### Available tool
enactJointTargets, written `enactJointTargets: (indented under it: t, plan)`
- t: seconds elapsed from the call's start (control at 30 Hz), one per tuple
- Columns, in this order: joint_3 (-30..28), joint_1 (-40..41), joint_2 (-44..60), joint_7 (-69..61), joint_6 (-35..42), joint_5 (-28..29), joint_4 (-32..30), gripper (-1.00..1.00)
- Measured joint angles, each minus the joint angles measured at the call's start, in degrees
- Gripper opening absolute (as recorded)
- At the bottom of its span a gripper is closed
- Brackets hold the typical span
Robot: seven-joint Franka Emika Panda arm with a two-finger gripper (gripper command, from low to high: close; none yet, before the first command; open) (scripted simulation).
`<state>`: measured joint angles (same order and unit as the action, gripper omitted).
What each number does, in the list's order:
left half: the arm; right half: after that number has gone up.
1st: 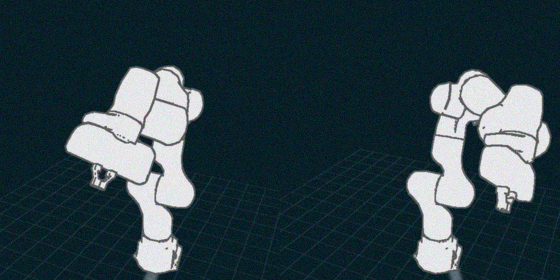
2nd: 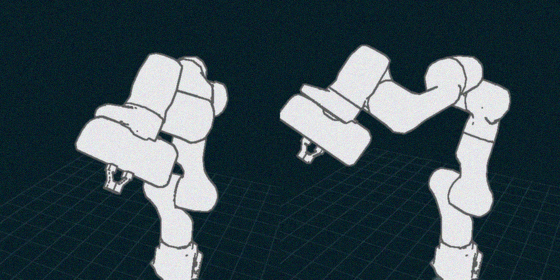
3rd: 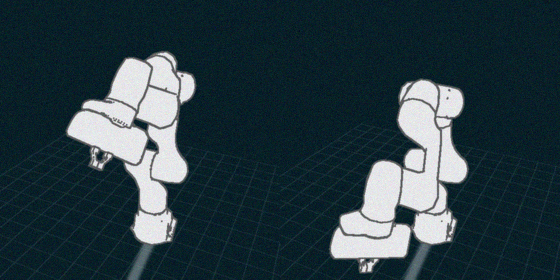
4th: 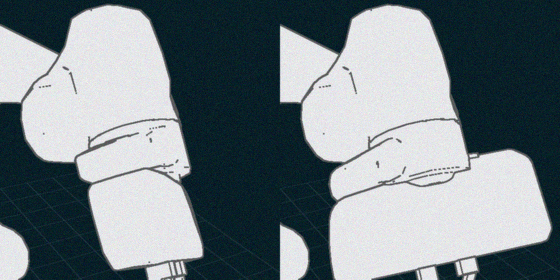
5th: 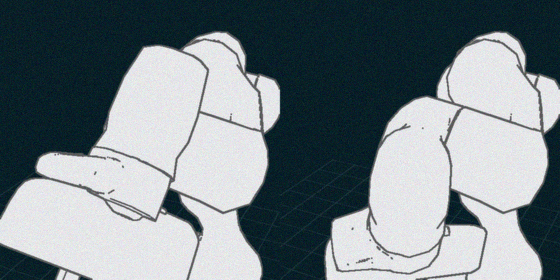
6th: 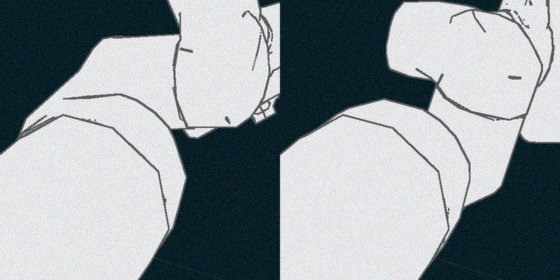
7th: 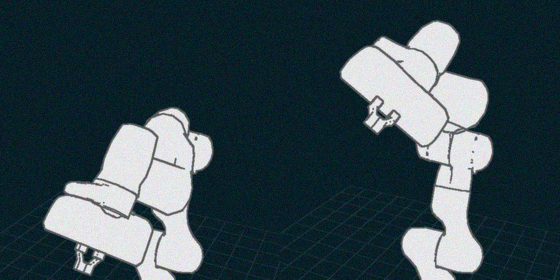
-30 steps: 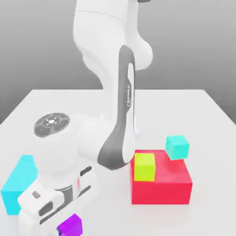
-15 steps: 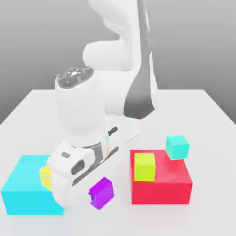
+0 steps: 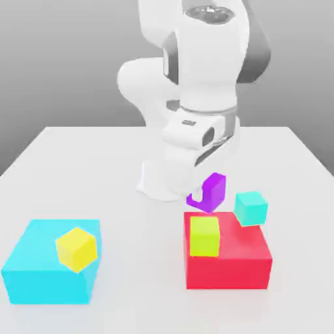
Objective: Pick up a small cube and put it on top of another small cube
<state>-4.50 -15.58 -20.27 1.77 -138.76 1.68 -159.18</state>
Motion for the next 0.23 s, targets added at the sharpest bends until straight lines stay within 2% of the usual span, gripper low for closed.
enactJointTargets:
  t: [0.1,0.13,0.23]
  plan:
    - [0.1,0.0,5.0,0.1,-6.9,0.1,-1.8,-1.0]
    - [0.1,0.0,6.2,0.1,-8.4,0.1,-2.2,1.0]
    - [0.1,0.0,6.2,0.1,-8.4,0.1,-2.2,1.0]
